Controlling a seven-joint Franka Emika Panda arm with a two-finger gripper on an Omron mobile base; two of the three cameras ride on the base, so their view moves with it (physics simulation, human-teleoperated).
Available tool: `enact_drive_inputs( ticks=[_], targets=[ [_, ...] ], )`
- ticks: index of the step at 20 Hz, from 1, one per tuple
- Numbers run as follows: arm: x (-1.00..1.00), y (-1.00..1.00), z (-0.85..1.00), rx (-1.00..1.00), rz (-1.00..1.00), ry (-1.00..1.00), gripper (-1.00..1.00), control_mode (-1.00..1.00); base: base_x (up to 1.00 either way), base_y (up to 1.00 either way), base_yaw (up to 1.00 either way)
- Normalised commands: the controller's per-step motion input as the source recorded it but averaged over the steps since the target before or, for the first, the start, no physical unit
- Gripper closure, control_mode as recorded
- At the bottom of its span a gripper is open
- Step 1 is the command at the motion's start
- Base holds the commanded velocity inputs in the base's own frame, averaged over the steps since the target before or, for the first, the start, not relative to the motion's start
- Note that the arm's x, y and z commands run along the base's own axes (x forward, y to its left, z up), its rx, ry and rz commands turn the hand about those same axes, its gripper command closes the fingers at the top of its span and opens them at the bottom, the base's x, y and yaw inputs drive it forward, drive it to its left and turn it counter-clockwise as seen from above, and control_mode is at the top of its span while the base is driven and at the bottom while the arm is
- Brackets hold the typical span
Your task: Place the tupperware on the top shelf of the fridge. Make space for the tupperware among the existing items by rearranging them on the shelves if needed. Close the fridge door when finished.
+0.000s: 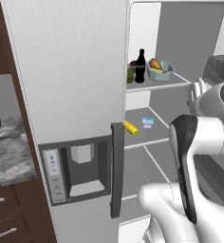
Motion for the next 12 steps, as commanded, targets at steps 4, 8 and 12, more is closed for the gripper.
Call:
enact_drive_inputs(
  ticks=[4, 8, 12],
  targets=[
    [0.00, 0.00, 0.00, 0.00, 0.00, 0.00, -1.00, 1.00, -0.59, 0.00, 0.00],
    [0.00, 0.00, 0.00, 0.00, 0.00, 0.00, -1.00, 1.00, -0.67, 0.00, 0.00],
    [0.00, 0.00, 0.00, 0.00, 0.00, 0.00, -1.00, 1.00, -0.70, 0.01, 0.00]
  ],
)
